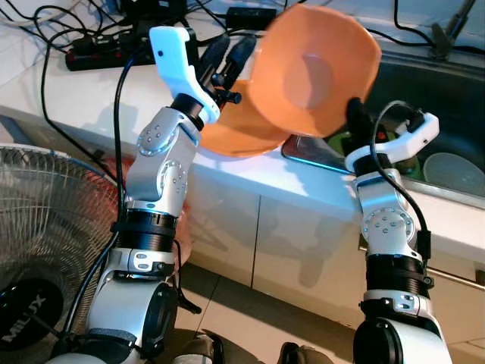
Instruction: Kitchen organization
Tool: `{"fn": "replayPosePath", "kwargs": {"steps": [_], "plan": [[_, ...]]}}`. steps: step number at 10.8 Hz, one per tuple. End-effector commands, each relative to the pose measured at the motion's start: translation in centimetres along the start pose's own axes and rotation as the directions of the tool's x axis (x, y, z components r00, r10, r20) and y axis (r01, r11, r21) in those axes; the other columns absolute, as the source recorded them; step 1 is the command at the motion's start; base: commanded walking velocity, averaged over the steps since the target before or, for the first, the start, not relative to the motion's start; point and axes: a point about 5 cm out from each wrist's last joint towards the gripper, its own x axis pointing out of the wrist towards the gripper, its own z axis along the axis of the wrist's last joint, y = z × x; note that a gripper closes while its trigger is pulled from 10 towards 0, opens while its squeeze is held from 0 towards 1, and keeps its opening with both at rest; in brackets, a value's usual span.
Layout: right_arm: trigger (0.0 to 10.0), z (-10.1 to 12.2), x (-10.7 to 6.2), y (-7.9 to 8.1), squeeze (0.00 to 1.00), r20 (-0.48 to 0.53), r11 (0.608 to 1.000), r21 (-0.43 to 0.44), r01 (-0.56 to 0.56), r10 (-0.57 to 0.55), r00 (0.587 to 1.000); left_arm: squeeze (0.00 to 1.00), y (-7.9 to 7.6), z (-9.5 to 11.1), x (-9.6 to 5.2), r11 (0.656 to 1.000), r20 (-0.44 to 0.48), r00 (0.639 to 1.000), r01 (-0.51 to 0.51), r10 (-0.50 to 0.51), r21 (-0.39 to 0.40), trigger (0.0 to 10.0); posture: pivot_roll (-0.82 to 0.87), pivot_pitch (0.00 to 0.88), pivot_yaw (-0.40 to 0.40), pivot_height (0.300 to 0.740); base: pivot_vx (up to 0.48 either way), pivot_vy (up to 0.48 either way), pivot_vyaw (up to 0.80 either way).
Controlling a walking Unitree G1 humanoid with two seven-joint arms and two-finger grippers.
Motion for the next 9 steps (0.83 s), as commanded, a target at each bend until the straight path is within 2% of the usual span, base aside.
{"fn": "replayPosePath", "kwargs": {"steps": [1, 3, 4, 5, 7, 9], "plan": [[0.0, 0.8, 0.5, 0.8, 0.00, 0.046, 1.000, 0.008, -0.026, 0.026, 0.999, 0.00, 0.0, 0.6, 0.2, 1.000, 0.023, 1.000, -0.004, 0.004, 0.019, 10.0, 0.02, 0.130, 0.047, 0.740, 0.000, 0.000, 0.00], [0.0, 0.9, 0.6, 0.5, 0.00, 0.061, 1.000, 0.030, 0.001, -0.002, 0.998, 0.00, 0.0, 0.6, 0.1, 1.000, 0.026, 1.000, -0.007, 0.006, 0.022, 10.0, 0.02, 0.130, 0.047, 0.740, 0.000, 0.000, 0.00], [0.0, 1.3, 0.6, 0.1, 0.00, 0.088, 0.996, 0.082, 0.035, -0.042, 0.995, 0.00, 0.1, 0.7, 0.1, 1.000, 0.029, 1.000, -0.013, 0.012, 0.023, 10.0, 0.02, 0.131, 0.047, 0.740, 0.000, 0.000, 0.00], [0.0, 1.6, 0.6, -0.3, 0.00, 0.106, 0.994, 0.094, 0.064, -0.074, 0.992, 0.00, 0.1, 0.7, 0.0, 1.000, 0.033, 0.999, -0.016, 0.015, 0.019, 10.0, 0.02, 0.131, 0.047, 0.740, 0.000, 0.000, 0.00], [0.0, 2.4, 0.6, -1.2, 0.00, 0.148, 0.990, 0.021, 0.140, -0.142, 0.979, 0.00, 0.7, -1.0, -0.9, 0.996, -0.035, 0.998, -0.045, 0.048, 0.083, 10.0, 0.02, 0.133, 0.049, 0.740, 0.000, 0.000, 0.00], [0.0, 2.9, 0.6, -1.4, 0.00, 0.169, 0.986, -0.010, 0.164, -0.160, 0.973, 0.00, 1.4, -2.6, -2.0, 0.992, -0.076, 0.992, -0.090, 0.097, 0.093, 10.0, 0.02, 0.133, 0.050, 0.740, 0.000, 0.000, 0.00]]}}
